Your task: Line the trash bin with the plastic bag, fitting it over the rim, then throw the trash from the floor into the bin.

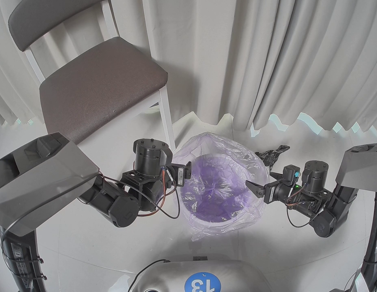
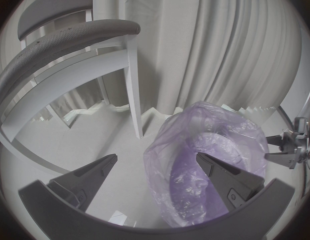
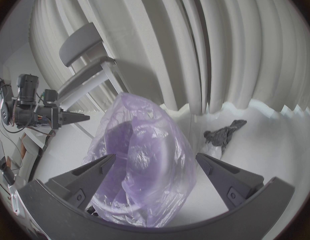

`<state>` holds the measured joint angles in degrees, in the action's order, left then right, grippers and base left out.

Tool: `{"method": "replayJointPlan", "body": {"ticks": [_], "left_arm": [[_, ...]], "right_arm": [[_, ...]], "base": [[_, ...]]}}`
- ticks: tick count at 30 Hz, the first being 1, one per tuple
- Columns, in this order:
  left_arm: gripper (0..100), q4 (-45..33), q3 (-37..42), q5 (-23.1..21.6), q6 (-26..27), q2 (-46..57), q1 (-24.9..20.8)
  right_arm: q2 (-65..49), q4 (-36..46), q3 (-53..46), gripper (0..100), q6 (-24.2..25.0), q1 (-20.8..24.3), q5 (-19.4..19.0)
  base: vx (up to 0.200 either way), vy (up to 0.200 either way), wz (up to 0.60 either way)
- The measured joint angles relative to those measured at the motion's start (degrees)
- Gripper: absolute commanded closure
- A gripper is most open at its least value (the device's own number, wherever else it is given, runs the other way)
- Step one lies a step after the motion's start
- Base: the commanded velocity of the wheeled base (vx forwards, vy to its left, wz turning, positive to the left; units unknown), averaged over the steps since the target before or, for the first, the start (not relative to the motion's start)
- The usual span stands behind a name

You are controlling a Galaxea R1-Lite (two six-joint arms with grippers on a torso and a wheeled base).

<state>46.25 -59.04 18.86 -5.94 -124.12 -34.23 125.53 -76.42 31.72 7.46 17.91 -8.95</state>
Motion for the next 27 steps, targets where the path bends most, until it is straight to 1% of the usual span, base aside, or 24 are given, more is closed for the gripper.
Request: {"method": "replayJointPlan", "body": {"ticks": [2, 5, 9, 12, 15, 21, 27], "left_arm": [[0, 3.16, 1.55, -1.13, 0.30, 0.41, 0.09], [0, 8.57, 5.21, -2.41, 1.58, 1.06, -0.02], [0, 15.54, 8.69, -3.16, 2.79, 0.73, 0.17], [0, 19.52, 9.87, -3.32, 3.05, -0.74, 1.07], [0, 22.91, 10.28, -3.51, 3.10, -2.97, 1.83], [0, 26.59, 9.42, -3.78, 2.68, -7.08, 2.78], [0, 27.16, 5.90, -3.78, 1.76, -10.47, 3.41]], "right_arm": [[-1.38, 4.69, 1.52, 0, 0.20, 0.20, 0.26], [-3.67, 8.90, 3.78, 0, 0.55, 0.41, 0.83], [-4.88, 9.86, 6.58, 0, 1.02, 0.89, 2.61], [-3.89, 9.89, 8.72, 0, 1.97, 1.60, 4.85], [-2.21, 9.97, 10.86, 0, 2.96, 2.07, 5.97], [0.35, 9.97, 13.29, 0, 4.04, 2.15, 6.50], [1.46, 9.97, 15.03, 0, 5.05, 1.55, 6.90]], "base": [[0.000, 0.000, 0.00], [0.000, 0.000, 0.00], [0.000, 0.000, 0.00], [0.000, 0.000, 0.00], [0.000, 0.000, 0.00], [0.000, 0.000, 0.00], [0.000, 0.000, 0.00]]}}
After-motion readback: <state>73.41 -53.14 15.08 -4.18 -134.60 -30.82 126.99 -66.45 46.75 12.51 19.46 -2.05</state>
